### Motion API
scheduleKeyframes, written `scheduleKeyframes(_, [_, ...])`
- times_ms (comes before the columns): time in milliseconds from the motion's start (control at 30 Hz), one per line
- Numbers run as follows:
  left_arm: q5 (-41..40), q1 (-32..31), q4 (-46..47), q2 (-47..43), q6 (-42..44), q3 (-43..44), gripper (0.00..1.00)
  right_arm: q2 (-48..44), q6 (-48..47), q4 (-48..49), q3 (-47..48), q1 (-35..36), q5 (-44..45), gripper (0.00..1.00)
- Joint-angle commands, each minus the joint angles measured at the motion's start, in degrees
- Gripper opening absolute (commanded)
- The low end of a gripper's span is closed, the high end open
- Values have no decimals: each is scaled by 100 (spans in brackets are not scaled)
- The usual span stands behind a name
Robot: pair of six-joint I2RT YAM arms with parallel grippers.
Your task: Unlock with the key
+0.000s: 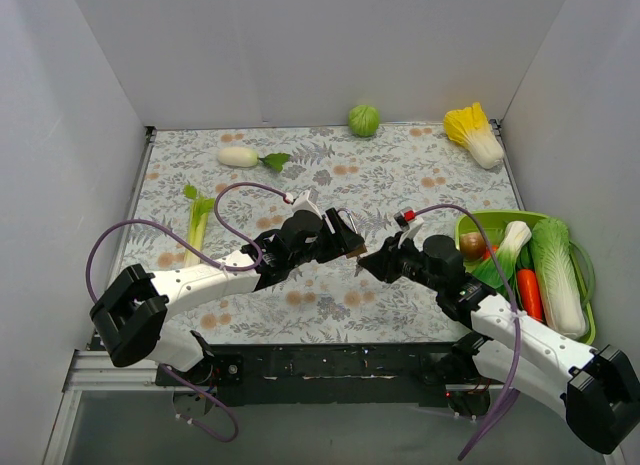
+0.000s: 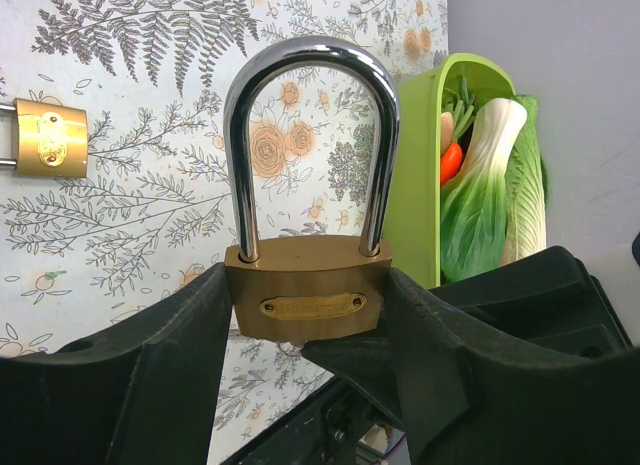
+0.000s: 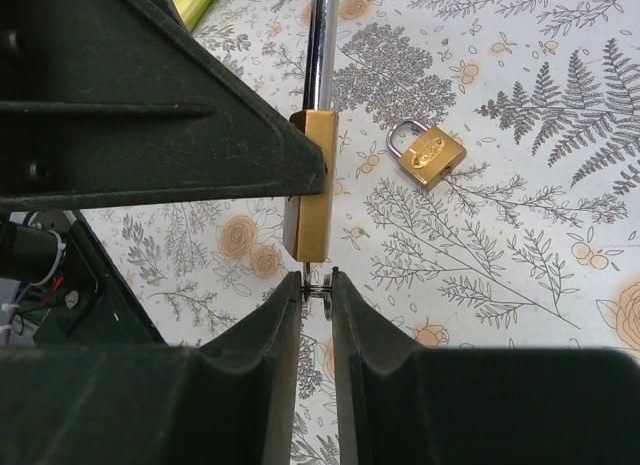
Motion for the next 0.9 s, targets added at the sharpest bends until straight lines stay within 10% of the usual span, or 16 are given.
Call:
scheduleKeyframes(0, [-97, 6, 341, -448, 28, 352, 0, 66, -17, 339, -16, -7, -25, 22])
scheduleKeyframes(333, [-44, 15, 368, -413, 28, 352, 0, 146, 62, 576, -113, -16, 80, 1])
scheduleKeyframes(867, [246, -214, 693, -308, 98, 203, 0, -144, 238, 1349, -430, -16, 854, 1])
